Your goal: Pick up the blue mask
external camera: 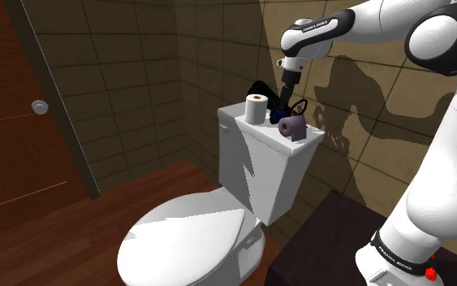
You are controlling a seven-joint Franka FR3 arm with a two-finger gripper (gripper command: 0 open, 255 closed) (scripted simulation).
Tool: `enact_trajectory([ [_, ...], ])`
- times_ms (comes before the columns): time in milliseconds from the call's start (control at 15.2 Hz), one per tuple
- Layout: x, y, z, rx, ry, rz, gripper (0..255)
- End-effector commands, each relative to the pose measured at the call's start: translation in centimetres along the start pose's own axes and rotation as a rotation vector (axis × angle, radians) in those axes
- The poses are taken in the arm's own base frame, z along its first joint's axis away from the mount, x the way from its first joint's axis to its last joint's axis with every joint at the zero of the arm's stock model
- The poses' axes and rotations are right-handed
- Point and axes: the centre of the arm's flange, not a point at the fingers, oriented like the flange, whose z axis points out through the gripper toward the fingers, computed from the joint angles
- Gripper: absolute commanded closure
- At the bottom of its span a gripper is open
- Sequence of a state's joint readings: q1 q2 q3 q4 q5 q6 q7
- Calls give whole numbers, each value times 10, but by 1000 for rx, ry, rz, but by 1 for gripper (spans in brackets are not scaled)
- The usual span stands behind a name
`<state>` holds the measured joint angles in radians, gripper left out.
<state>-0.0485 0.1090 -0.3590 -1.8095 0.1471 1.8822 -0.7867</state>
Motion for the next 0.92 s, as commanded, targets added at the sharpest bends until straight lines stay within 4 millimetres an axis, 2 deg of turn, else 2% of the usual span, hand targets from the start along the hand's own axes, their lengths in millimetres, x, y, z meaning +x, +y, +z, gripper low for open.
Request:
enact_trajectory([
  [0, -1, 1, 11, 0, 0, 0, 0],
  [198, -1, 2, 19, 0, 0, 0, 0],
  [264, 0, 2, 20, 0, 0, 0, 255],
  [858, -1, 2, 19, 0, 0, 0, 255],
])
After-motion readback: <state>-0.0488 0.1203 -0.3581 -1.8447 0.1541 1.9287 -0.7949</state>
